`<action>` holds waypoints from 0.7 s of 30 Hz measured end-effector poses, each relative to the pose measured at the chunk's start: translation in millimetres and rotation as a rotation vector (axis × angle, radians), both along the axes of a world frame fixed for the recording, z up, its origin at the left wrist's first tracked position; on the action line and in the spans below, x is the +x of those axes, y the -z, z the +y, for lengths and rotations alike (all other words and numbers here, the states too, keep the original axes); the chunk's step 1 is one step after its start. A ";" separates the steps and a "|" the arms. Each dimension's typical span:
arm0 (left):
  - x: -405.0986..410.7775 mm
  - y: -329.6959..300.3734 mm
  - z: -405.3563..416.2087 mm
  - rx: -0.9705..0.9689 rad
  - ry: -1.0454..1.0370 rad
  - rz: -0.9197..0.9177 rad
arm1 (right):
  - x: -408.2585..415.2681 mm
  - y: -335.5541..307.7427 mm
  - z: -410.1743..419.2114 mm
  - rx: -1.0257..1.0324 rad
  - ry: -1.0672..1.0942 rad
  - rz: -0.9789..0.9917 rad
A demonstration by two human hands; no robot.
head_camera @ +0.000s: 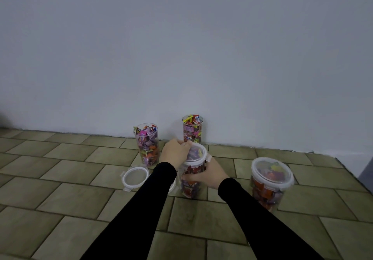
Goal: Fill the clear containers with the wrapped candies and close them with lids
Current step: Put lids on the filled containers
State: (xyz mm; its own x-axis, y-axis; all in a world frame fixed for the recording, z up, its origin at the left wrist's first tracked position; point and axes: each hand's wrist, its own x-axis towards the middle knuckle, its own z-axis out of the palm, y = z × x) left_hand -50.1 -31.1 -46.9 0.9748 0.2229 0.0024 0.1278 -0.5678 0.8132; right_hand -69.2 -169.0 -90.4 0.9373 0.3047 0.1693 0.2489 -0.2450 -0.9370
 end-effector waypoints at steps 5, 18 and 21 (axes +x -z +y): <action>-18.5 -4.0 16.5 0.360 -0.152 -0.153 | -0.6 6.7 2.4 0.010 0.024 0.007; -35.1 -2.1 15.9 0.017 -0.147 -0.224 | -1.8 11.1 3.7 -0.028 0.055 0.025; -38.7 -1.9 22.6 0.047 -0.044 -0.237 | -2.1 12.7 3.1 -0.038 0.072 0.046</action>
State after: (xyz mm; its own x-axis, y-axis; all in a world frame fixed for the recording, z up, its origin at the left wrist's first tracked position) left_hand -88.8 -8.6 -44.9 0.9353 0.2592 0.2409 -0.0378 -0.6036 0.7964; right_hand -71.3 -165.9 -103.1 0.9635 0.2417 0.1151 0.1862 -0.2959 -0.9369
